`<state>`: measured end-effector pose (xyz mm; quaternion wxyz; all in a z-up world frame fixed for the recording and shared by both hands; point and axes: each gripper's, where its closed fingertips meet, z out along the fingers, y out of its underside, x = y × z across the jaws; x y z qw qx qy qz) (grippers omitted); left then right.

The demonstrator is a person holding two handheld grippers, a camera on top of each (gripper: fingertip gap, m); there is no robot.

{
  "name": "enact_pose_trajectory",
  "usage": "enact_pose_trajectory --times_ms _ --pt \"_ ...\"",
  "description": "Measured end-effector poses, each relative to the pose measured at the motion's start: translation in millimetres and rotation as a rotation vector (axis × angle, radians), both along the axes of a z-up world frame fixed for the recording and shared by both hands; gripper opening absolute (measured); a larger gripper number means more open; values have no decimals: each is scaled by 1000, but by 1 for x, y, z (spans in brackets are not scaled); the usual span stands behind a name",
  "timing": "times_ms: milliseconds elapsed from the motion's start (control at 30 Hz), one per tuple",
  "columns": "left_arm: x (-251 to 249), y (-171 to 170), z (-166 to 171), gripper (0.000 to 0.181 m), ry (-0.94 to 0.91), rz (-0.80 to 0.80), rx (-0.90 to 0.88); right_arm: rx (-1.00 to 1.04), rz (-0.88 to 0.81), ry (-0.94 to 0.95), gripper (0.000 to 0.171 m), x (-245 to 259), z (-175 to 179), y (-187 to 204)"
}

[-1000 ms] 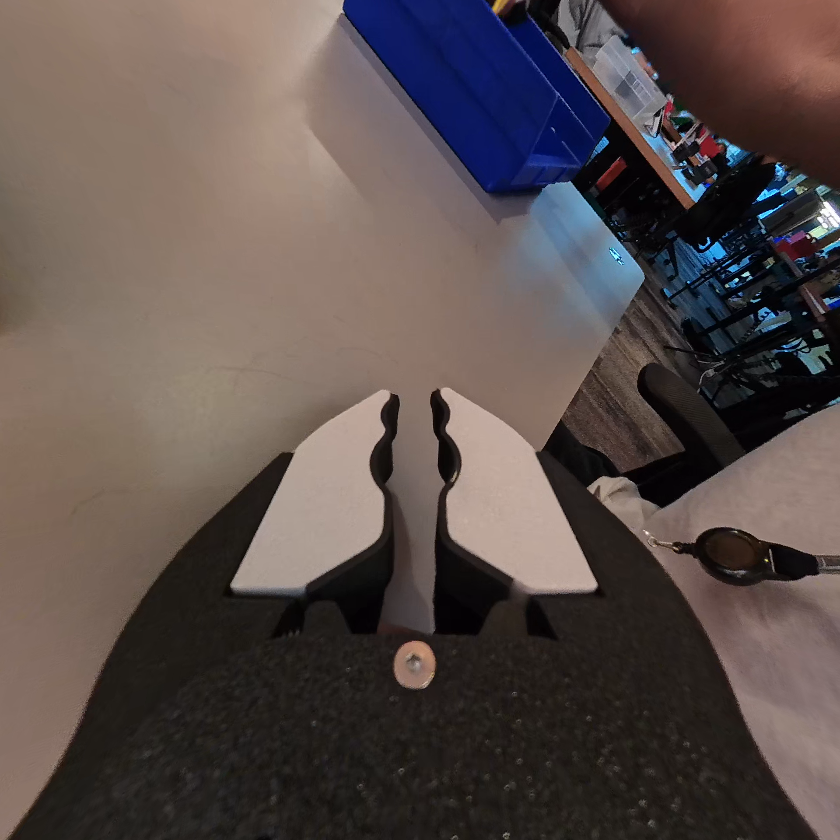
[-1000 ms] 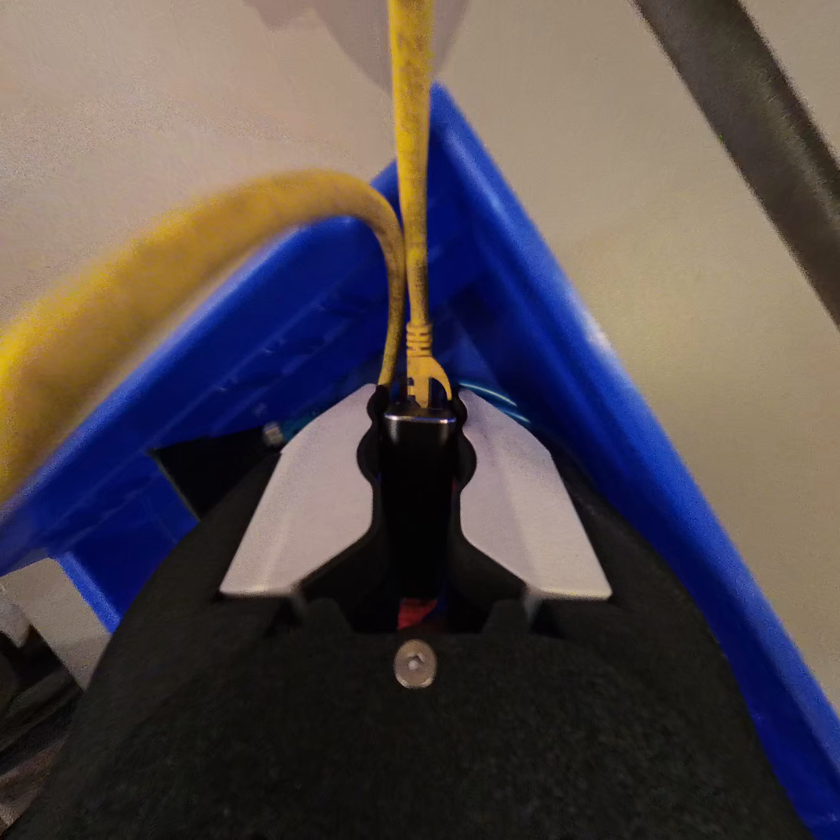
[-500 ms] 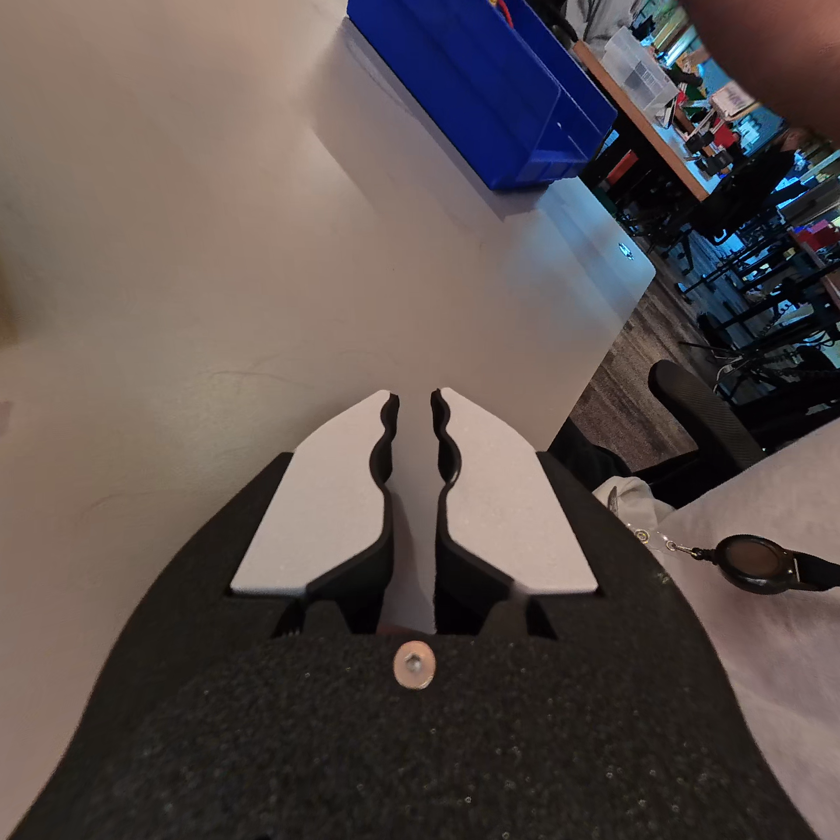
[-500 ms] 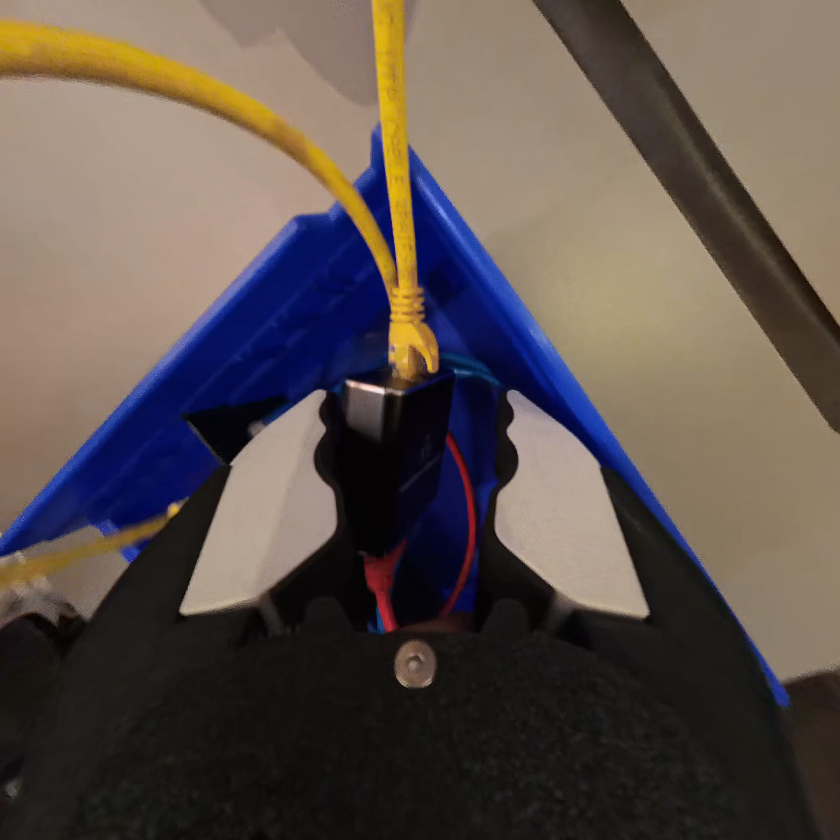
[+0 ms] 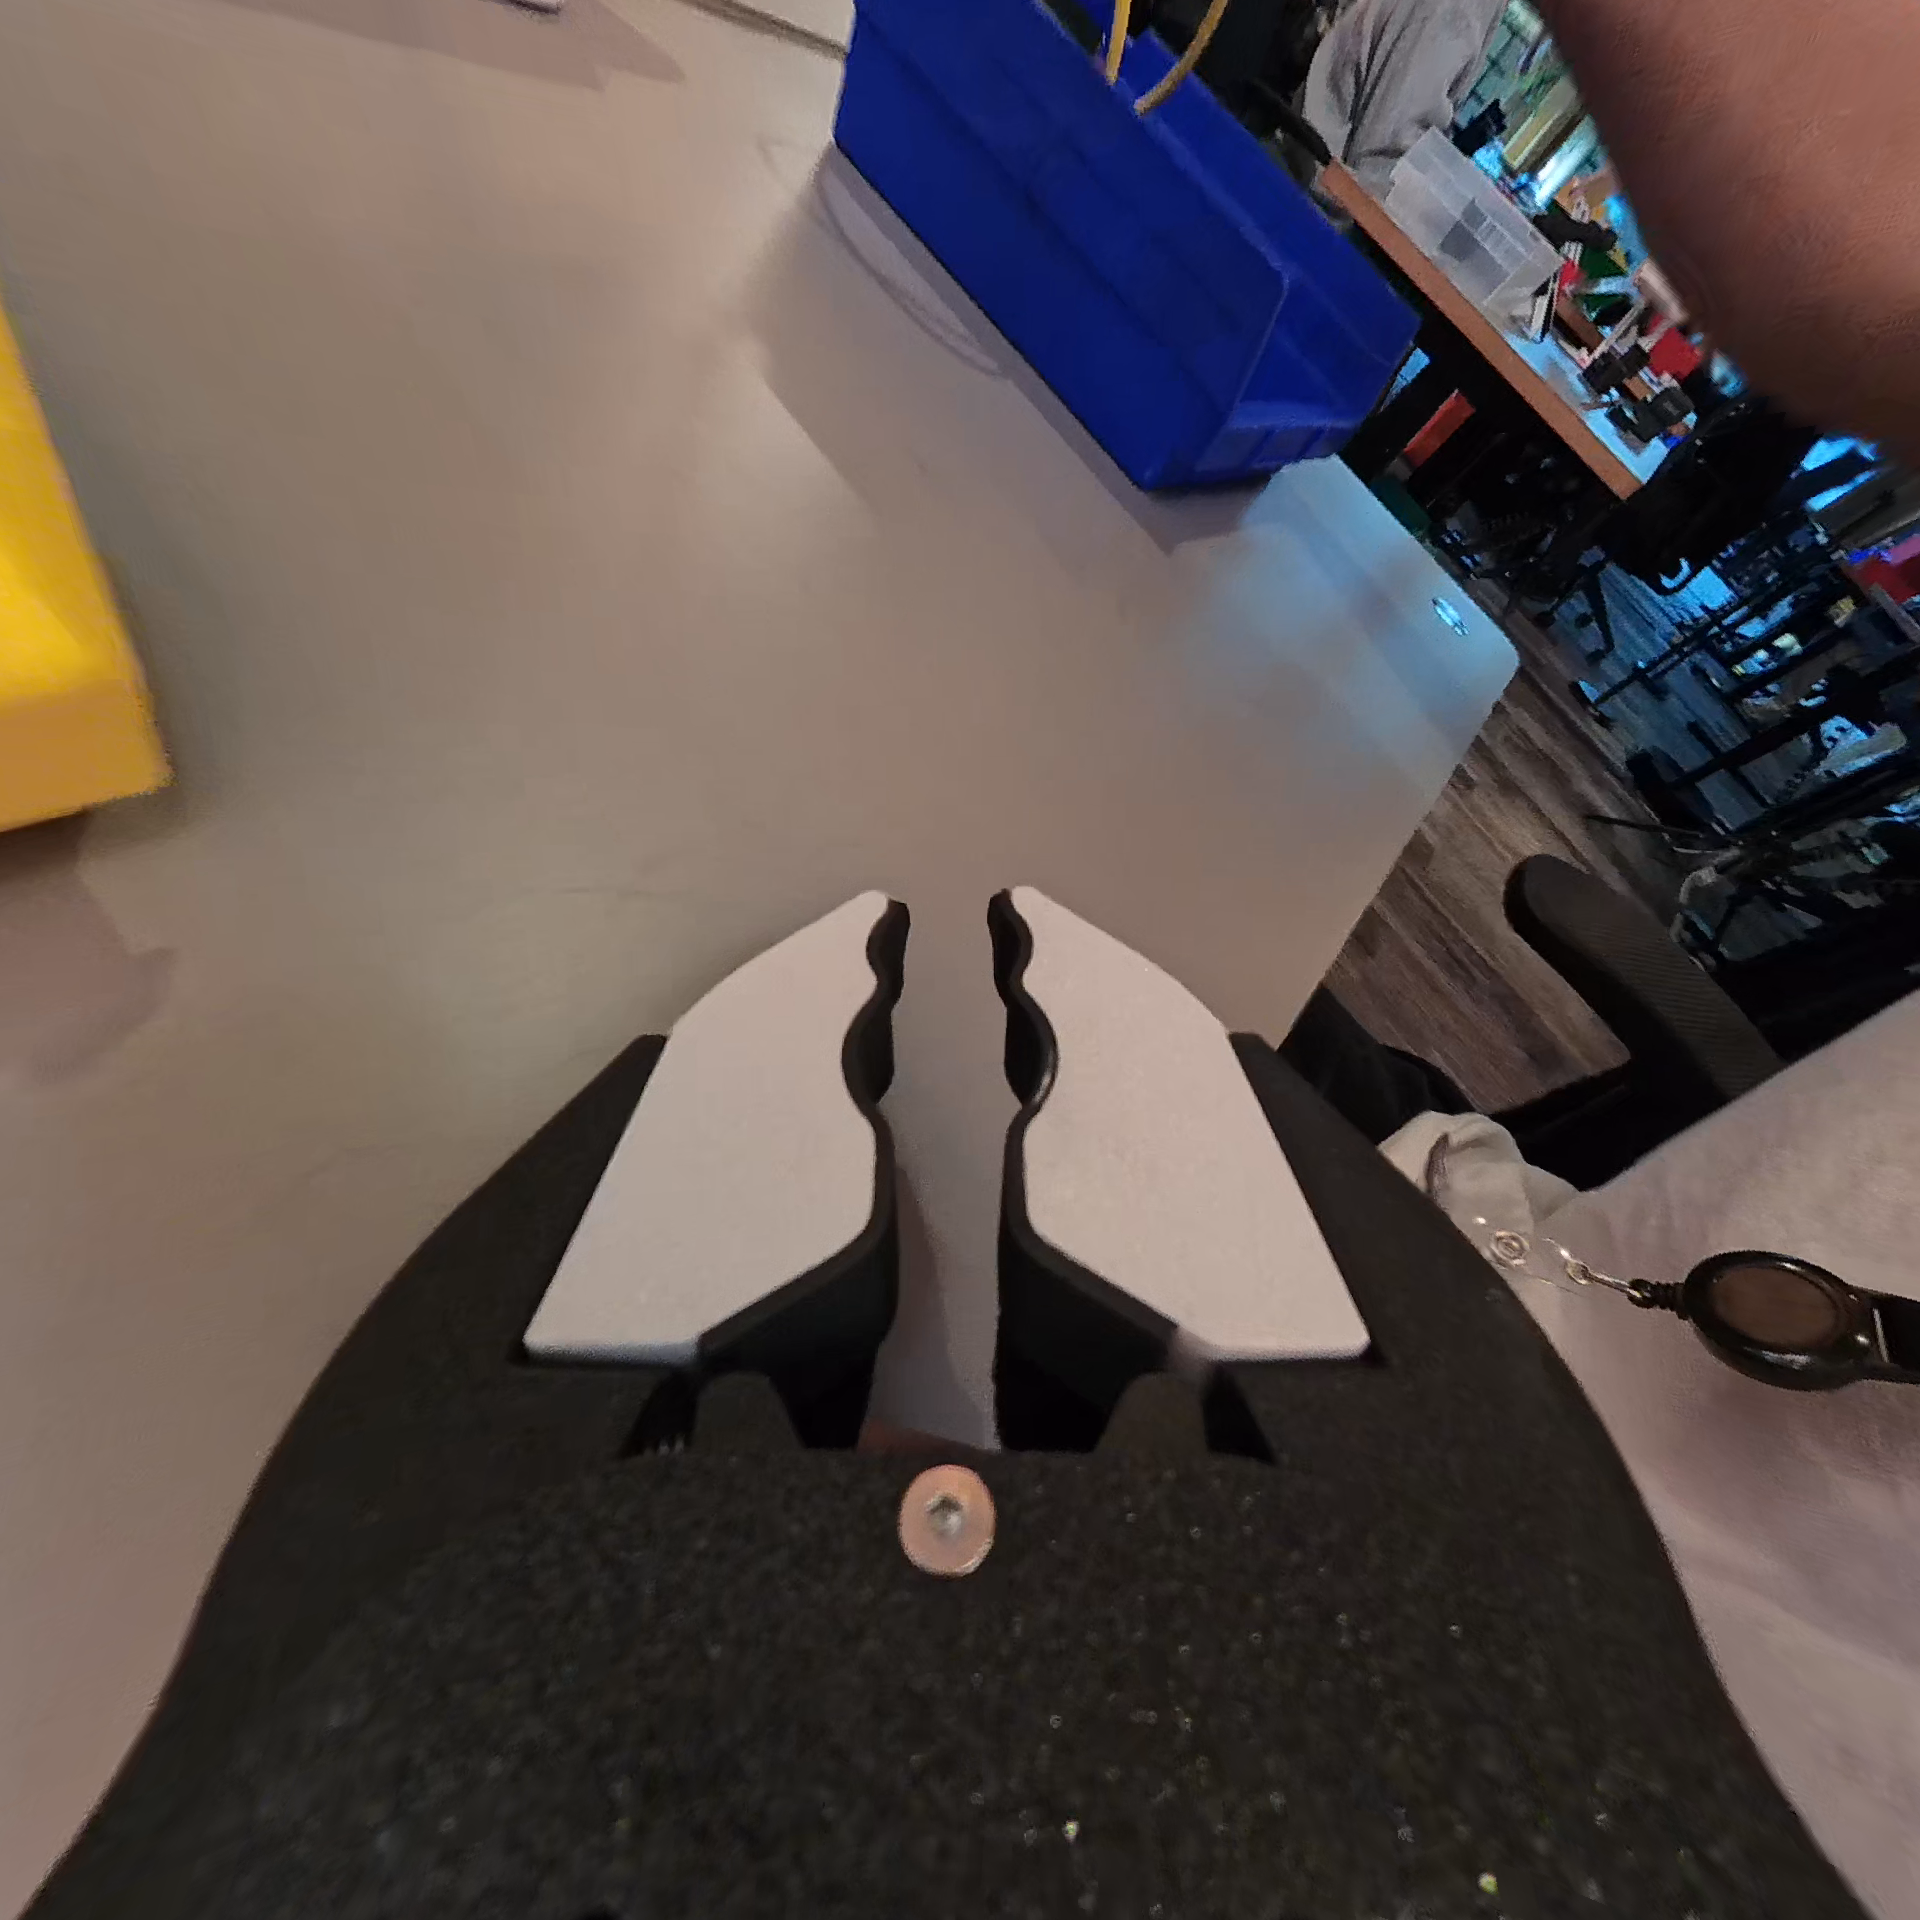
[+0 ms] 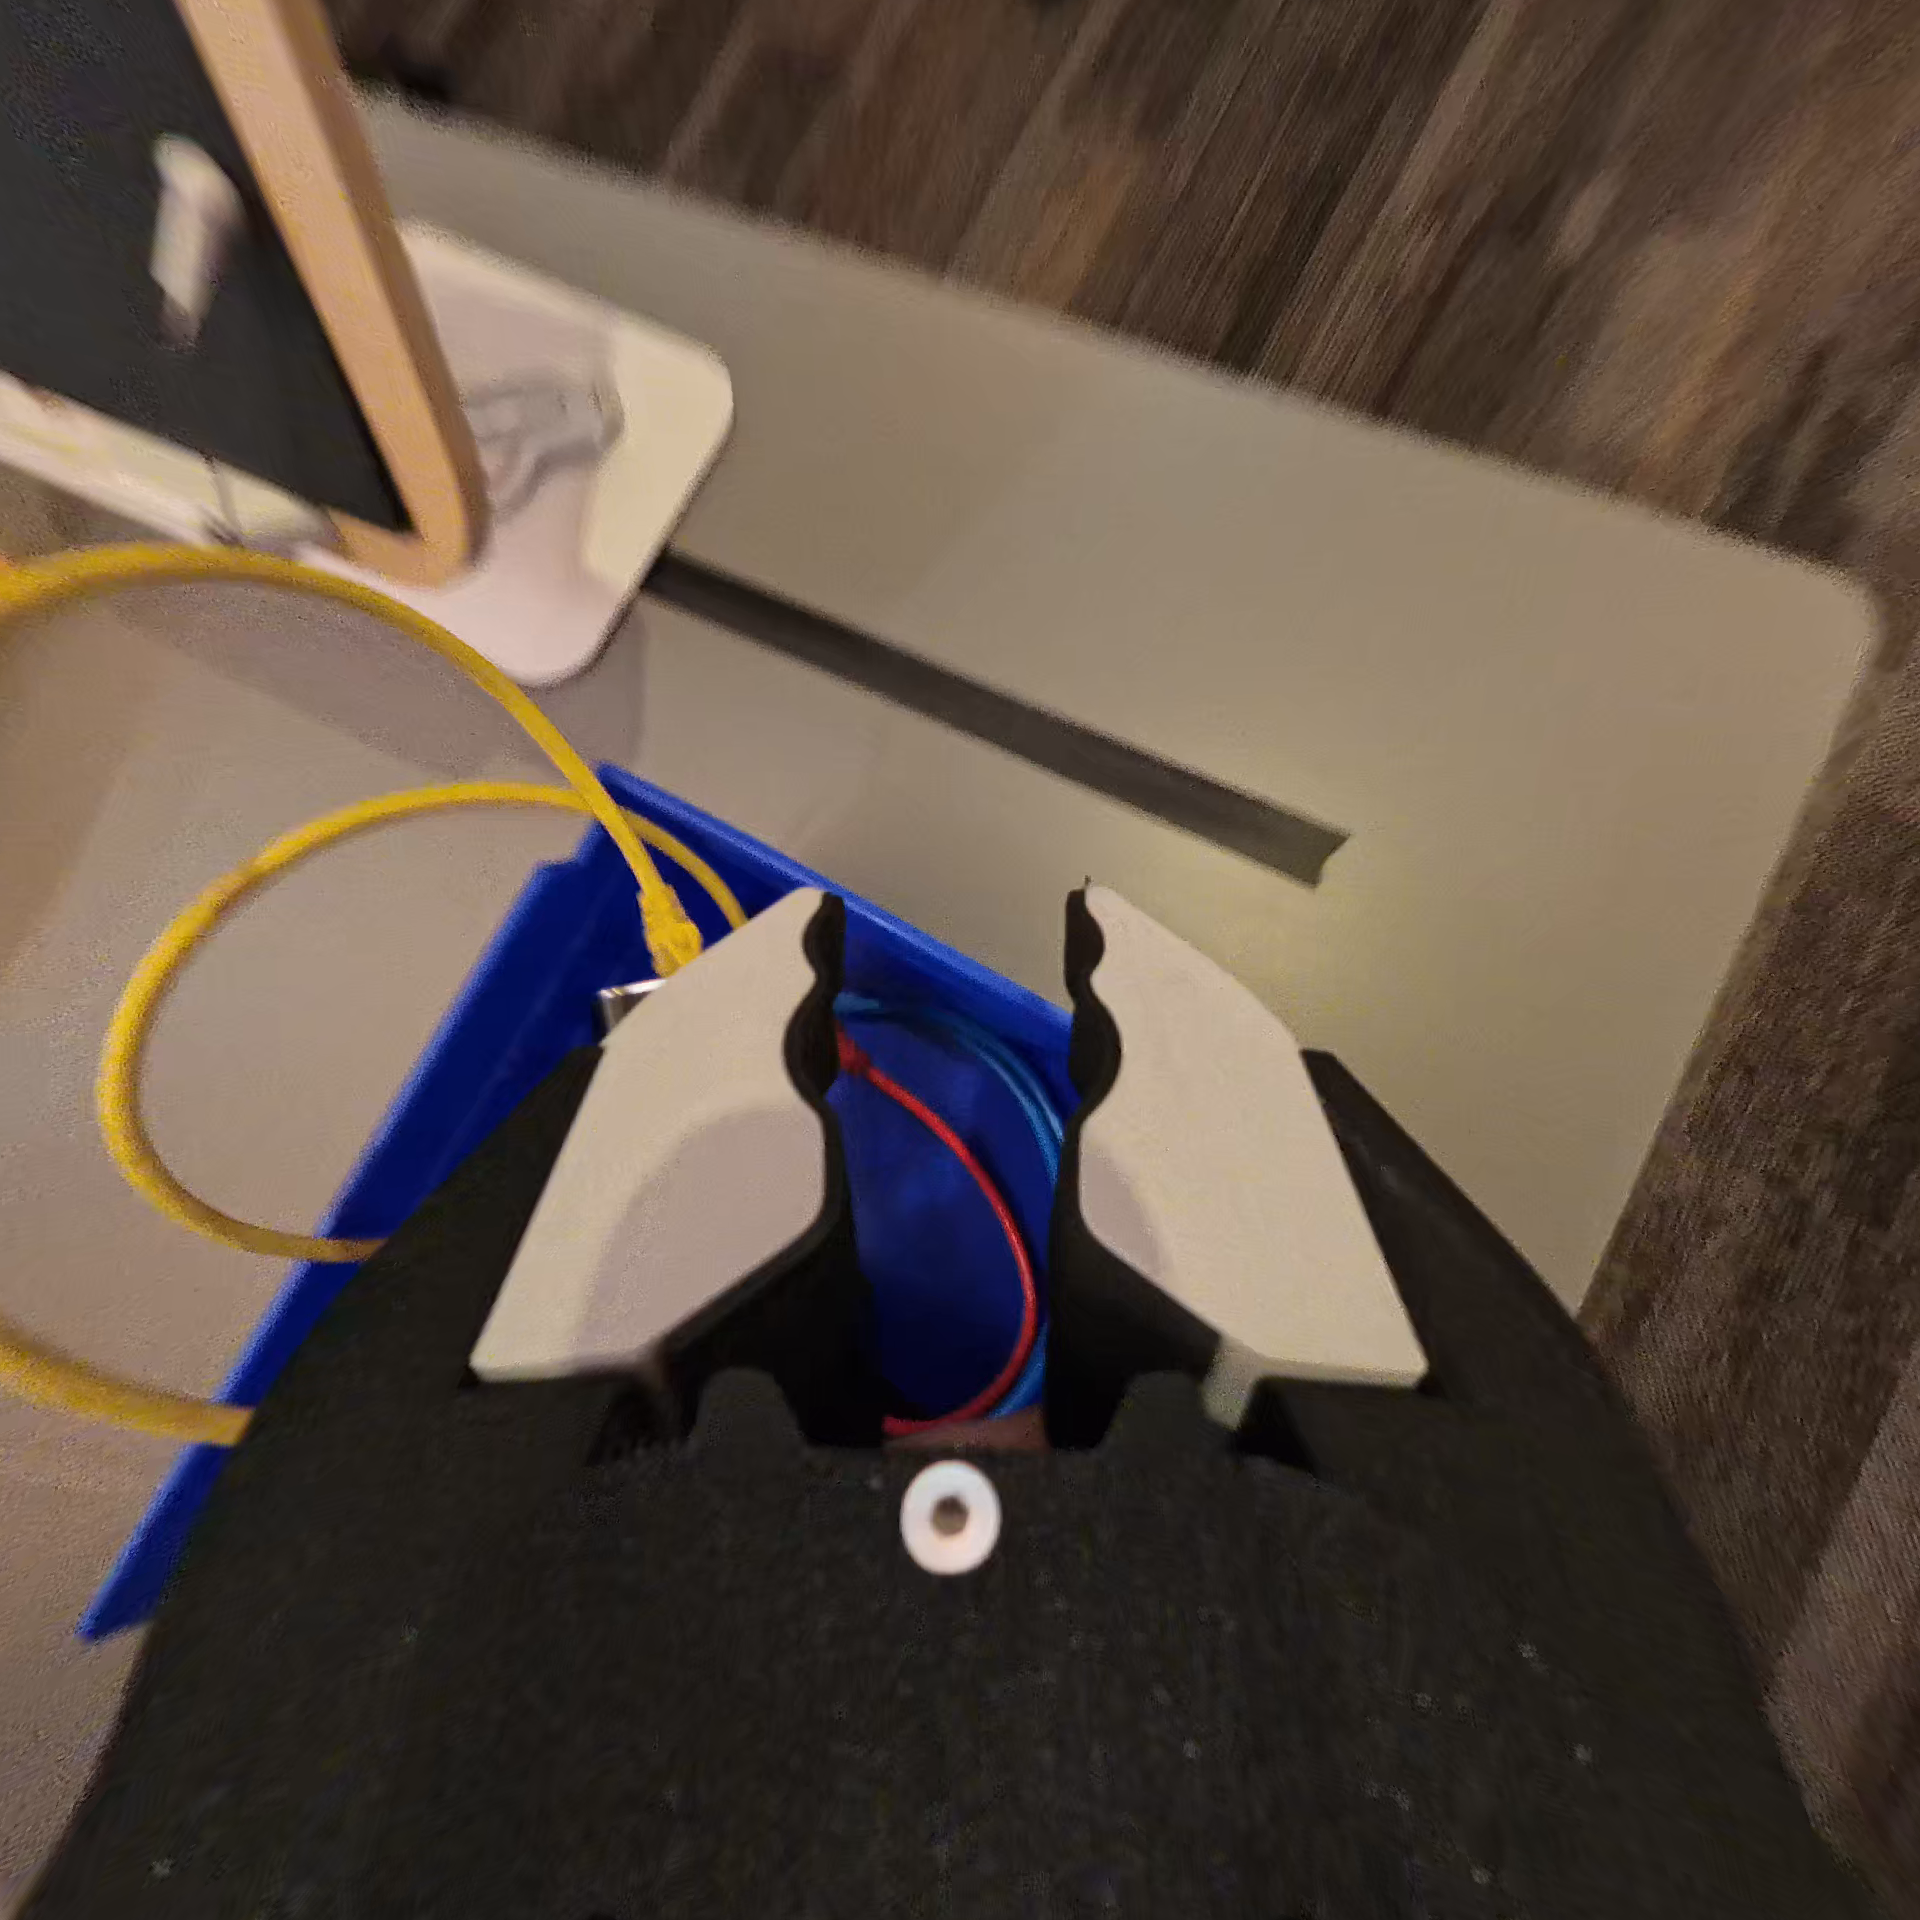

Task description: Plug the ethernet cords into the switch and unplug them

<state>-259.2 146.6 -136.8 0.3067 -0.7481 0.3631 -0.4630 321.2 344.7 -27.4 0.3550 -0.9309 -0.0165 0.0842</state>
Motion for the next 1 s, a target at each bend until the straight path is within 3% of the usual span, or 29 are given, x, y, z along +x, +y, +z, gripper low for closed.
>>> enact_pose_trajectory --times_ms 133,200,300,500,600,667,1000 --pt "-25 30 19 18 -2 153 162 354 -98 -66 40 -29 62 -58" --pt "-49 53 29 21 18 298 272 456 -140 -147 40 -52 69 -103" --pt "-86 80 42 29 22 475 391 549 -223 -163 41 -88 50 -161" --pt "-140 117 43 33 163 690 548 564 -449 -97 46 -150 -38 -238" --pt "-152 124 37 33 185 732 499 552 -493 -131 45 -165 -76 -254" --pt "-158 128 30 30 209 744 453 527 -437 -181 45 -172 -88 -252" --pt "-160 135 12 28 267 693 429 509 -450 -257 44 -156 -88 -256"
